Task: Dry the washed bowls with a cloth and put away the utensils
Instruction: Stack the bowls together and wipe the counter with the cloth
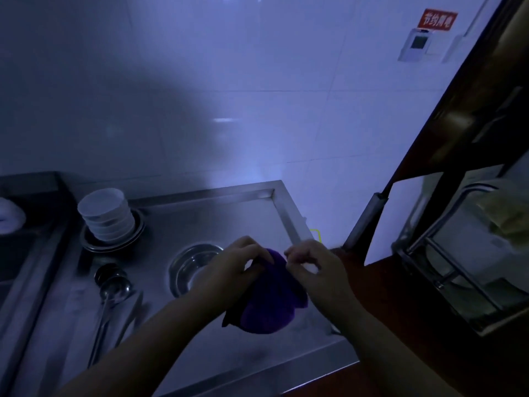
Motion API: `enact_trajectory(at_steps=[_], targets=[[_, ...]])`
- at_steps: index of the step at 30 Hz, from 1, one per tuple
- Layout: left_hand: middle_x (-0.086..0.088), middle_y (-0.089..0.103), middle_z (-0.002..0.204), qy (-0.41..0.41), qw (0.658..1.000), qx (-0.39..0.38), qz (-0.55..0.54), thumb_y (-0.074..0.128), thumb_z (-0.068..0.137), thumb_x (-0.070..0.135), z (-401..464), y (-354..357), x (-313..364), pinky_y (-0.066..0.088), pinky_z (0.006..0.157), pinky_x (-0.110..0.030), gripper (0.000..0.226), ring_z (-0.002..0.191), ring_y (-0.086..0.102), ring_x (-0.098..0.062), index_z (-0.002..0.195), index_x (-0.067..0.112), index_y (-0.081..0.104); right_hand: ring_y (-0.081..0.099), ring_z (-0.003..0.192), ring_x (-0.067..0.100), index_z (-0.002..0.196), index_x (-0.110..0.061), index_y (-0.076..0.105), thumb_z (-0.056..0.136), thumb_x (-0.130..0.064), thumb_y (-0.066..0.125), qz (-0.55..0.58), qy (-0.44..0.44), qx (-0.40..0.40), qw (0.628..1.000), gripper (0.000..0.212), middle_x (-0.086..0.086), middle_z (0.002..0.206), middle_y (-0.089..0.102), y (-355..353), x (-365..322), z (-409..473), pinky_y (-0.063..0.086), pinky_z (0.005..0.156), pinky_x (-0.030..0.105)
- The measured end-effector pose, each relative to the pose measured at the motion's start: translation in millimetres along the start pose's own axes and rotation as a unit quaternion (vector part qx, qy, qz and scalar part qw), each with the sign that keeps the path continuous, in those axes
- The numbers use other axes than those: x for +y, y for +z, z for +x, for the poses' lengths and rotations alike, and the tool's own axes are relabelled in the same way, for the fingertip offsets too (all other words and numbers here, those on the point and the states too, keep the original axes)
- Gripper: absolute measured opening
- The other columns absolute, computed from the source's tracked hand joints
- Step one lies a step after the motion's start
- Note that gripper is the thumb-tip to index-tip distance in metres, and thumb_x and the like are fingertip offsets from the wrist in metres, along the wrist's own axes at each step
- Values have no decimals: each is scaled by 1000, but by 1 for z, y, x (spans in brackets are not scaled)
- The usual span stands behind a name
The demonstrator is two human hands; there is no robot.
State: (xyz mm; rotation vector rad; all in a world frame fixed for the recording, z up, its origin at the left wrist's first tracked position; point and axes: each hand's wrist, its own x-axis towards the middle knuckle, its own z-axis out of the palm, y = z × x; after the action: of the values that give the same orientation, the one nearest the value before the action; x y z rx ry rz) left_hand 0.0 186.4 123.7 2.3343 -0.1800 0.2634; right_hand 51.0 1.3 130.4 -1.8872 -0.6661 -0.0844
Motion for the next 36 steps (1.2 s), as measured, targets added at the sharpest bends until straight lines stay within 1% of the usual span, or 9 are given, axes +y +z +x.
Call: enact_trajectory(at_steps=[2, 5, 9, 18, 22, 25, 30, 33, 36], targets=[[26, 46, 94, -7, 1000, 12, -11, 53, 90, 14, 15, 8, 13, 46, 65, -12, 38, 87, 53, 3, 79, 49, 48, 60, 94, 11, 84, -13, 72, 77, 0, 67, -60, -55, -7, 997, 15, -1, 94, 64, -15, 22, -7, 48, 82, 22], [18, 49, 96, -11, 999, 35, -29, 52, 90, 7, 34, 19, 29, 51, 73, -21, 39, 90, 55, -4, 80, 44, 49, 55, 95, 13, 93, -7, 72, 78, -3, 74, -94, -4, -50, 994, 16, 3, 101, 61, -33, 56, -10, 47, 81, 26], [14, 48, 98, -30, 998, 53, -20, 51, 91, 5, 53, 29, 38, 52, 74, -24, 25, 91, 53, -9, 88, 30, 55, 55, 87, 12, 78, -8, 72, 71, -9, 81, -142, -2, -77, 987, 12, 2, 90, 66, -52, 78, -1, 42, 75, 25], [5, 59, 89, -194, 976, 53, -81, 49, 92, 4, 64, 80, 4, 43, 61, -15, 25, 80, 59, -11, 87, 26, 58, 61, 69, 18, 75, -15, 66, 74, 5, 71, -12, 179, -69, 981, 20, 12, 74, 68, -90, 116, 32, 50, 67, 37], [7, 60, 94, -216, 965, 80, -128, 50, 92, 4, 71, 103, 2, 50, 59, -17, 28, 80, 63, -7, 97, 32, 52, 65, 77, 15, 105, -23, 64, 75, 3, 70, -28, 179, -74, 981, 40, 0, 79, 68, -100, 132, 46, 51, 74, 26], [6, 57, 94, -224, 955, 88, -176, 55, 88, -2, 70, 119, 3, 55, 57, -19, 42, 79, 63, -10, 119, 24, 47, 59, 68, -2, 89, -26, 73, 72, 1, 72, -73, 155, -65, 983, 32, -19, 71, 65, -109, 147, 41, 47, 69, 15], [3, 60, 99, -208, 976, -51, -29, 64, 83, 6, 31, 163, -4, 46, 82, -24, 22, 93, 58, -14, 98, 21, 64, 61, 74, 7, 77, -20, 73, 66, 4, 75, -144, 160, -161, 963, 26, -12, 72, 64, -113, 181, -18, 41, 66, 20], [-1, 60, 111, -211, 962, -170, 17, 62, 84, 7, -2, 198, -11, 38, 84, -18, 24, 103, 56, -17, 107, 15, 64, 62, 82, 19, 82, -14, 74, 72, -7, 73, -224, 181, -264, 920, 13, 2, 84, 69, -108, 200, -59, 37, 67, 20], [-3, 59, 116, -203, 945, -257, 31, 60, 85, 12, -23, 220, -18, 33, 78, -13, 28, 106, 54, -15, 113, 14, 61, 59, 85, 9, 91, -18, 73, 80, -14, 69, -250, 210, -324, 888, 13, -1, 96, 69, -107, 207, -81, 42, 70, 13]])
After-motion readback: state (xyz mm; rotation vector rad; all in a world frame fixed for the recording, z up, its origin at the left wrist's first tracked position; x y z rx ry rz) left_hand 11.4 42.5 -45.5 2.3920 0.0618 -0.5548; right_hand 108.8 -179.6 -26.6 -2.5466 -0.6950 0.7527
